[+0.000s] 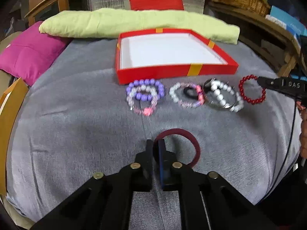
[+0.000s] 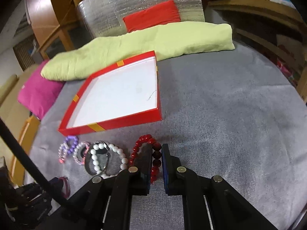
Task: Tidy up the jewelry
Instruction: 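Grasp the dark red bangle with the left tool while the right tool grasps the red beaded bracelet, then carry both bracelets into the white tray and open both tools to release them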
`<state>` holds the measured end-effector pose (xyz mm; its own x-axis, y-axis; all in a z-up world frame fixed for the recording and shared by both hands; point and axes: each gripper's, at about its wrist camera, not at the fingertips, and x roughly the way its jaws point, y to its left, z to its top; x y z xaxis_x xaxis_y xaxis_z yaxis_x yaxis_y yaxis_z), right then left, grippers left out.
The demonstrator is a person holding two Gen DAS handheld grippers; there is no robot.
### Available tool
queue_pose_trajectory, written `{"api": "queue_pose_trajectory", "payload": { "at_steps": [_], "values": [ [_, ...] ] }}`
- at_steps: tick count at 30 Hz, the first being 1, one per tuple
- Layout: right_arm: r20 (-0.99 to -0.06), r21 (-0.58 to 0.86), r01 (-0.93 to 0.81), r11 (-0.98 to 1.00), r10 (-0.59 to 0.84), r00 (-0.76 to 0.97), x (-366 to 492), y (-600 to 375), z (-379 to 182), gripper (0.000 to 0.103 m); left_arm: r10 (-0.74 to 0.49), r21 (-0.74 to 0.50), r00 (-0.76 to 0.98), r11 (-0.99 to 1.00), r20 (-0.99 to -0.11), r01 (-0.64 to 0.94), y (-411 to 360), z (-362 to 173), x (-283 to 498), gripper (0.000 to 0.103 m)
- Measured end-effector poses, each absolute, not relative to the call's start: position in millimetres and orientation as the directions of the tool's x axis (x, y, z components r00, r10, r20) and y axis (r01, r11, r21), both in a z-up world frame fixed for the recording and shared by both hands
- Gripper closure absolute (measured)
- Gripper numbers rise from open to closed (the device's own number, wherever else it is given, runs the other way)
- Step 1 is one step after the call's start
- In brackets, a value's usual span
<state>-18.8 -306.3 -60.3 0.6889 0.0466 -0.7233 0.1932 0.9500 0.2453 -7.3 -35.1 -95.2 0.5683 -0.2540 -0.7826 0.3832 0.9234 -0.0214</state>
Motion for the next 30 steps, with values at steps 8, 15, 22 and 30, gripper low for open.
{"api": "queue_pose_trajectory", "payload": {
  "at_steps": [8,15,22,30],
  "values": [
    [-0.689,0.281,0.182,0.942,0.066,0.722,-23.8,-311.3,-54.3,0.093,-0.289,-0.036,0.653,0.927,-0.701,0.372,-31.3,-69.7,-10.3,0.098],
    [-0.657,0.294,0.141,0.945,0.093,0.748,-23.5,-303.6,-47.3,0.093,-0.216,-0.016,0.683,0.958,-0.698,0.286,-15.1,-63.0,-13.5,0.098],
    [-0.634,0.299,0.076,0.951,0.139,0.761,-20.9,-279.5,-41.1,0.093,-0.184,-0.014,0.707,0.971,-0.682,0.24,-0.9,-49.9,-16.1,0.098],
    [-0.622,0.262,0.034,0.964,0.142,0.77,-21.6,-265.0,-38.8,0.093,-0.171,-0.02,0.708,0.976,-0.685,0.216,3.2,-52.1,-10.0,0.098]
  ]
}}
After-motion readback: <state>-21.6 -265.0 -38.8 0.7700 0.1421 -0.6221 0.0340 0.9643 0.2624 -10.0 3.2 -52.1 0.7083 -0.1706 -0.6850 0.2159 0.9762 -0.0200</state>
